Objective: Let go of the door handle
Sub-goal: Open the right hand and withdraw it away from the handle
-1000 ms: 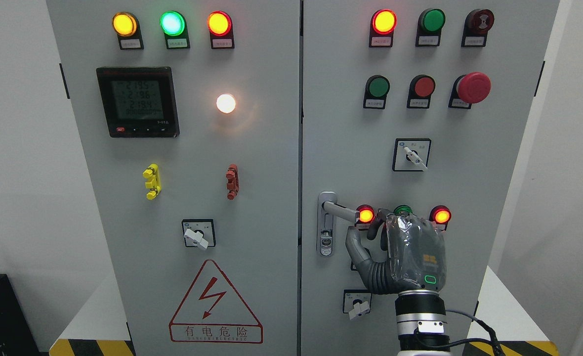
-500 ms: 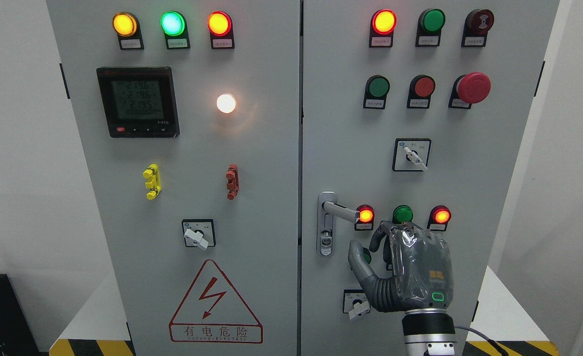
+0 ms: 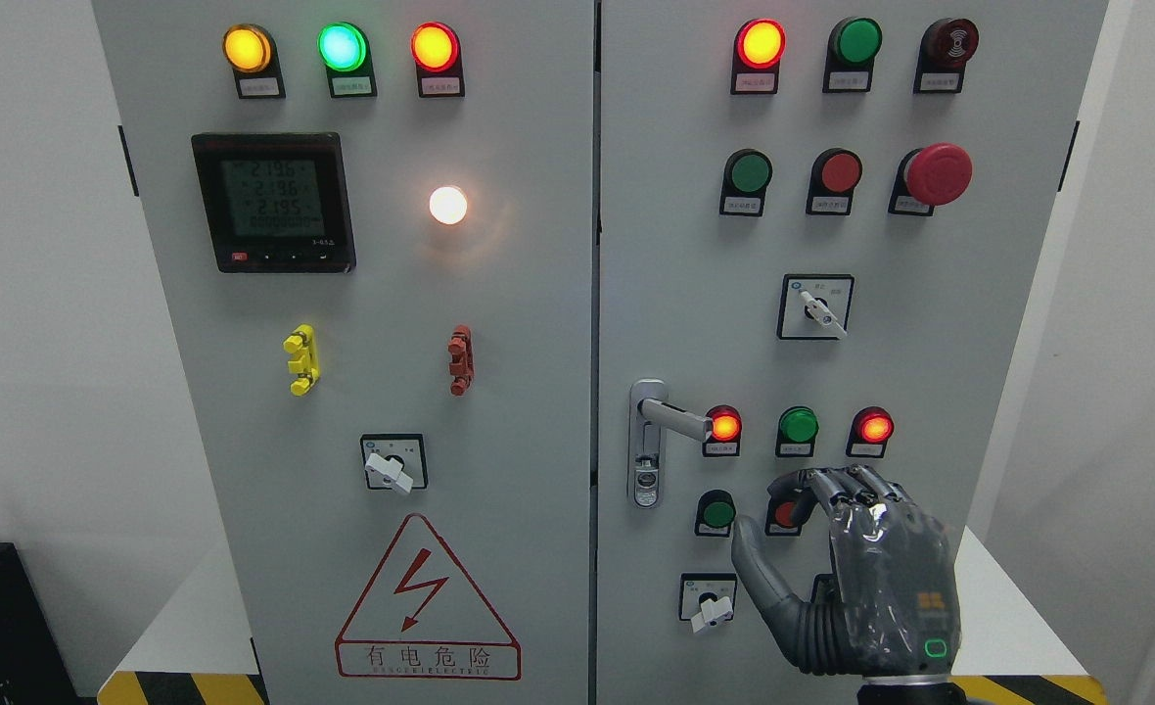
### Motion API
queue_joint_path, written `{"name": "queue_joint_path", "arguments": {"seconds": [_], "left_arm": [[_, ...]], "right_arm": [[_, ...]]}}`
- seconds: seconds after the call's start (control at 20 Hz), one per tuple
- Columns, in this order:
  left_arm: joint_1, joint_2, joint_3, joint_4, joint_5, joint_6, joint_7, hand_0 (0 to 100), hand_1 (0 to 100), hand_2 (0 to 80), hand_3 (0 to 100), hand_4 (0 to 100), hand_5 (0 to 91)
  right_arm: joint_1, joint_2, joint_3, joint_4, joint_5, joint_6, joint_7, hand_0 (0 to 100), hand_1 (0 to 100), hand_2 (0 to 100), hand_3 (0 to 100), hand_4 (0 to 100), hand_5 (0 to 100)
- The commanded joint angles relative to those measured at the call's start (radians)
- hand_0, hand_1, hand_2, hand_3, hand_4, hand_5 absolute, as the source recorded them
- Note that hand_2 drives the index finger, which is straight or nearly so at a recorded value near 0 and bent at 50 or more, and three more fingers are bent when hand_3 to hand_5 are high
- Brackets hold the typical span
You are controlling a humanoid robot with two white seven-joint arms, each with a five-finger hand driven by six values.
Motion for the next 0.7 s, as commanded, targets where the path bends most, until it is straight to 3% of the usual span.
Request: {"name": "queue_joint_path", "arguments": {"seconds": [0.0,0.2,0.35,0.65], "left_arm": [[0.0,0.0,0.0,0.0,0.0,0.001,0.0,0,0,3.2,17,13,0.0],[0.0,0.0,0.0,0.0,0.0,-0.001,0.0,0,0,3.2,17,13,0.0],[0.0,0.0,0.0,0.0,0.0,0.001,0.0,0,0,3.2,17,13,0.0],[0.0,0.0,0.0,0.0,0.0,-0.001,0.0,0,0,3.1,17,13,0.0]], "right_arm": [[0.066,-0.165,-0.121,-0.057,-0.169,-0.029,-0.02,45,26,11,19,14,1],[0.063,-0.173,-0.142,-0.053,-0.232,-0.075,-0.02,45,20,0,2,0,0],[0.061,-0.165,-0.14,-0.051,-0.236,-0.113,-0.021,44,17,0,0,0,0],[0.057,-0.149,-0.14,-0.059,-0.236,-0.118,-0.037,42,16,0,0,0,0]]}}
